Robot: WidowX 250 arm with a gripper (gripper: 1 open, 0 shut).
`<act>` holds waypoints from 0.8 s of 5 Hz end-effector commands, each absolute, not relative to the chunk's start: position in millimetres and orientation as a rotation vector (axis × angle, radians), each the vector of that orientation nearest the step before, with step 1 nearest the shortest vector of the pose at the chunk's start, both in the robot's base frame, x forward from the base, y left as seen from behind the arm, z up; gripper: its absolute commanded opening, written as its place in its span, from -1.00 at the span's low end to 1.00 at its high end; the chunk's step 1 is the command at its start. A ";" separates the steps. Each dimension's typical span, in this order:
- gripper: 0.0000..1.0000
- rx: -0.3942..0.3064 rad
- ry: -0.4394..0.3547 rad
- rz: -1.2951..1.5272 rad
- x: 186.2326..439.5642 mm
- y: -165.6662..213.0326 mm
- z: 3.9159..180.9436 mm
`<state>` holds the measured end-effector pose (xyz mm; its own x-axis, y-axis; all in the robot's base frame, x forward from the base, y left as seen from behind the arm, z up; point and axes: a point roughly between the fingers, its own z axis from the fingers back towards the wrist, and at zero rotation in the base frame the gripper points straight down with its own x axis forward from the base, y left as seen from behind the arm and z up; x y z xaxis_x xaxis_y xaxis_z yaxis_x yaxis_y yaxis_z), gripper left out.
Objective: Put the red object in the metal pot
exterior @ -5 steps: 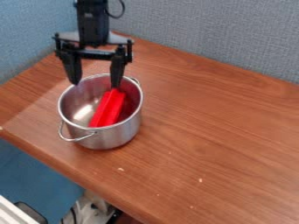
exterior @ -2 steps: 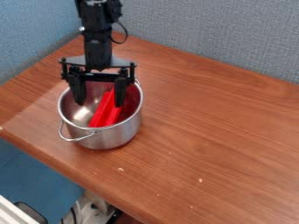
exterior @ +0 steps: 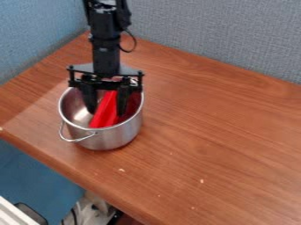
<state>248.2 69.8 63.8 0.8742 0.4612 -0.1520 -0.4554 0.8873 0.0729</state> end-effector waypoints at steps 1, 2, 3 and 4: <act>-1.00 0.037 0.106 0.449 252.8 70.9 85.8; -1.00 0.032 0.098 0.418 253.6 71.1 95.7; 1.00 0.034 0.100 0.392 253.3 64.2 97.5; 1.00 0.037 0.099 0.367 252.8 57.6 100.0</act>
<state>246.4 56.5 84.7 0.9202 0.3616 -0.1503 -0.3562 0.9323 0.0621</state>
